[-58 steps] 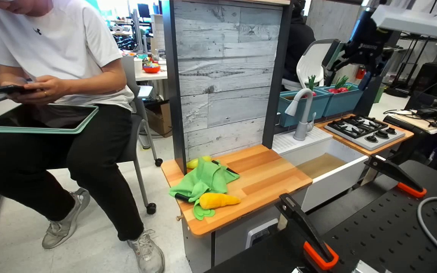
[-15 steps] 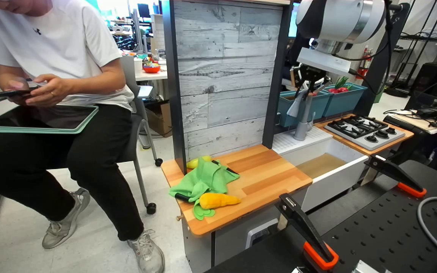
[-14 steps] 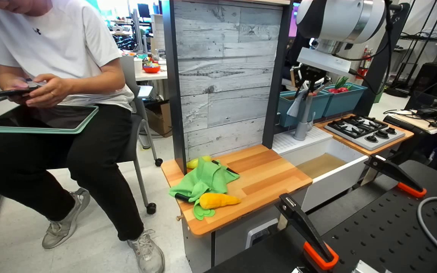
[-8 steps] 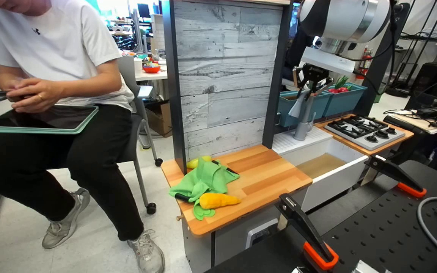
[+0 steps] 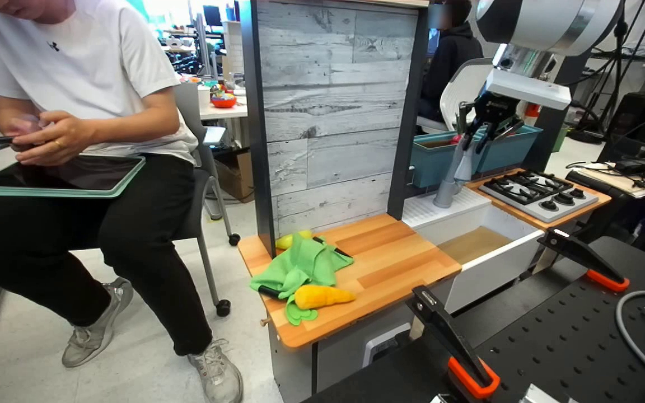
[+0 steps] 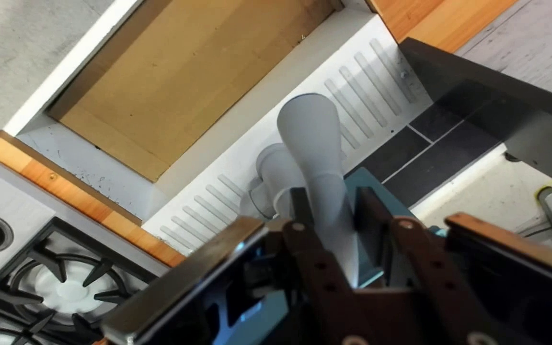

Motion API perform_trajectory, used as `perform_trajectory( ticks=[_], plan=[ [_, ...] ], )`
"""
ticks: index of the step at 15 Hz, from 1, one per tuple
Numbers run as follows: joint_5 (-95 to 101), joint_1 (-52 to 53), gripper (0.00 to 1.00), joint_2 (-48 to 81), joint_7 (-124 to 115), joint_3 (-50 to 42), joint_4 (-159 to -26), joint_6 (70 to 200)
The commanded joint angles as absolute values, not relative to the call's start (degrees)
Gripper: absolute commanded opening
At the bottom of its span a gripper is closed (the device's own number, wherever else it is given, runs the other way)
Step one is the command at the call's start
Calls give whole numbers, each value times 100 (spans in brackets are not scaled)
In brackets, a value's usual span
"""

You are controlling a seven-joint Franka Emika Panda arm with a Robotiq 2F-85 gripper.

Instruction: Move the faucet to the right

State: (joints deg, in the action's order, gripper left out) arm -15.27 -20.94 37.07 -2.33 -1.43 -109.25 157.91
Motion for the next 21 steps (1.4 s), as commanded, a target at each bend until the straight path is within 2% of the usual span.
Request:
perform_trajectory(
  ticks=[1, 8, 9, 10, 16, 21],
  plan=[
    [-1570, -2452, 7, 3251, 448, -132, -11278, 15311],
    [-1534, -2754, 7, 2958, 1124, -508, -11329, 14639],
    [-1523, -2767, 55, 2911, 1193, -550, -11360, 14587],
    [-1520, -2780, 55, 2863, 1278, -573, -11384, 14497],
    [-1618, -2686, 99, 2406, 1780, -444, -11785, 14165],
    [-1663, -2385, 100, 1592, 2108, -265, -12361, 13905]
  ],
)
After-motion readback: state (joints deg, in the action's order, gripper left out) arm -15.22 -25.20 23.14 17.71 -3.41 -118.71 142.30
